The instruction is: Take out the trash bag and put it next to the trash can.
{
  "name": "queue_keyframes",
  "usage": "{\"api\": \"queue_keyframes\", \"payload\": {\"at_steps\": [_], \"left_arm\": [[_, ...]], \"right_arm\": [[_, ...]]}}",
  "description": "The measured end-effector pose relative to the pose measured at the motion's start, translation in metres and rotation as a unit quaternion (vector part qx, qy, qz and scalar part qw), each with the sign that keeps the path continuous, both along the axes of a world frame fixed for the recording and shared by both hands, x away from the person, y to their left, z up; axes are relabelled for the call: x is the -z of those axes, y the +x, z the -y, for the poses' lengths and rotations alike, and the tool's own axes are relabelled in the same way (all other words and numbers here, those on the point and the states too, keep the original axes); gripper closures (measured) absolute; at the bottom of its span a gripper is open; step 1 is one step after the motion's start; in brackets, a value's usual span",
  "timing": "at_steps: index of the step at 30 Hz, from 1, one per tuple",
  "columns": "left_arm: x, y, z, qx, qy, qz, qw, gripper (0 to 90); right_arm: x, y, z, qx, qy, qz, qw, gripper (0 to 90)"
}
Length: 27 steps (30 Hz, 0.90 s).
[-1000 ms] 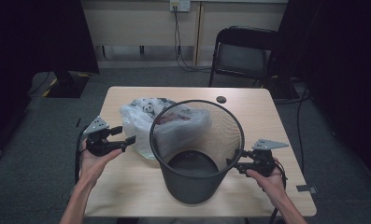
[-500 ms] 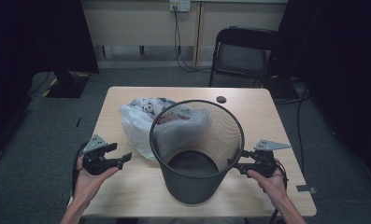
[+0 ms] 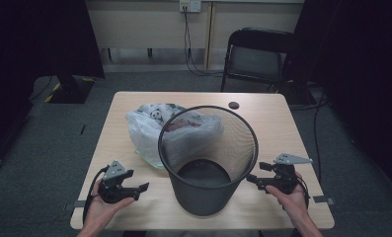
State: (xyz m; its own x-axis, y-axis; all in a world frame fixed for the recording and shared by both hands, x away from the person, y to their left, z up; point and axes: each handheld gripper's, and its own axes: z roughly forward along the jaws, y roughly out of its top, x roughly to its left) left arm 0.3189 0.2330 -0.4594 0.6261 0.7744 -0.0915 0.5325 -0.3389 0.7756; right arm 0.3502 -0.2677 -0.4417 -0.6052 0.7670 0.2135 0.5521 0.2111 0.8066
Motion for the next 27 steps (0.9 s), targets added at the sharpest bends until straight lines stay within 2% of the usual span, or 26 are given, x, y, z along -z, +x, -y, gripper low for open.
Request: {"api": "queue_keyframes", "payload": {"at_steps": [1, 7, 8, 9, 10, 11, 12, 13, 14, 17, 18, 20, 23, 25, 27], "left_arm": [[0.003, -0.001, 0.002, -0.001, 0.010, 0.001, 0.9999, 20.5], [0.020, 0.002, 0.009, 0.016, 0.019, -0.026, 0.9994, 18.7], [0.023, 0.002, 0.011, 0.021, 0.023, -0.032, 0.9990, 18.7], [0.026, 0.003, 0.013, 0.030, 0.014, -0.047, 0.9984, 18.7], [0.028, 0.004, 0.014, 0.037, 0.008, -0.056, 0.9977, 18.8], [0.030, 0.004, 0.017, 0.037, 0.018, -0.058, 0.9975, 19.2], [0.031, 0.004, 0.019, 0.040, 0.033, -0.052, 0.9973, 19.6], [0.032, 0.004, 0.020, 0.044, 0.037, -0.046, 0.9973, 19.6], [0.033, 0.004, 0.021, 0.039, 0.041, -0.042, 0.9975, 19.4], [0.035, 0.004, 0.024, 0.040, 0.050, -0.030, 0.9975, 18.7], [0.036, 0.004, 0.026, 0.041, 0.049, -0.024, 0.9977, 17.4], [0.038, 0.003, 0.029, 0.046, 0.067, -0.009, 0.9966, 14.8], [0.040, 0.004, 0.030, 0.041, 0.061, -0.005, 0.9973, 12.5], [0.041, 0.004, 0.031, 0.035, 0.057, 0.000, 0.9978, 12.5], [0.041, 0.005, 0.030, 0.036, 0.058, 0.001, 0.9976, 12.3]], "right_arm": [[0.001, -0.001, 0.001, 0.007, -0.002, -0.005, 1.0000, 19.5], [0.014, -0.005, 0.008, 0.019, -0.022, -0.036, 0.9989, 16.1], [0.017, -0.005, 0.007, 0.021, -0.027, -0.040, 0.9986, 16.1], [0.020, -0.004, 0.006, 0.023, -0.031, -0.048, 0.9981, 16.1], [0.024, -0.002, 0.004, 0.030, -0.037, -0.063, 0.9969, 16.0], [0.028, -0.001, 0.002, 0.035, -0.044, -0.078, 0.9953, 16.0], [0.032, 0.001, -0.001, 0.038, -0.053, -0.091, 0.9937, 16.1], [0.034, 0.002, -0.004, 0.044, -0.064, -0.098, 0.9921, 16.1], [0.035, 0.003, -0.006, 0.048, -0.072, -0.099, 0.9914, 16.1], [0.037, 0.005, -0.009, 0.051, -0.096, -0.082, 0.9906, 16.1], [0.038, 0.005, -0.009, 0.059, -0.106, -0.080, 0.9894, 16.1], [0.042, 0.007, -0.012, 0.072, -0.125, -0.080, 0.9863, 16.3], [0.045, 0.009, -0.017, 0.090, -0.158, -0.063, 0.9813, 18.4], [0.047, 0.010, -0.018, 0.095, -0.163, -0.054, 0.9805, 15.5], [0.049, 0.010, -0.017, 0.102, -0.158, -0.046, 0.9811, 15.2]]}}
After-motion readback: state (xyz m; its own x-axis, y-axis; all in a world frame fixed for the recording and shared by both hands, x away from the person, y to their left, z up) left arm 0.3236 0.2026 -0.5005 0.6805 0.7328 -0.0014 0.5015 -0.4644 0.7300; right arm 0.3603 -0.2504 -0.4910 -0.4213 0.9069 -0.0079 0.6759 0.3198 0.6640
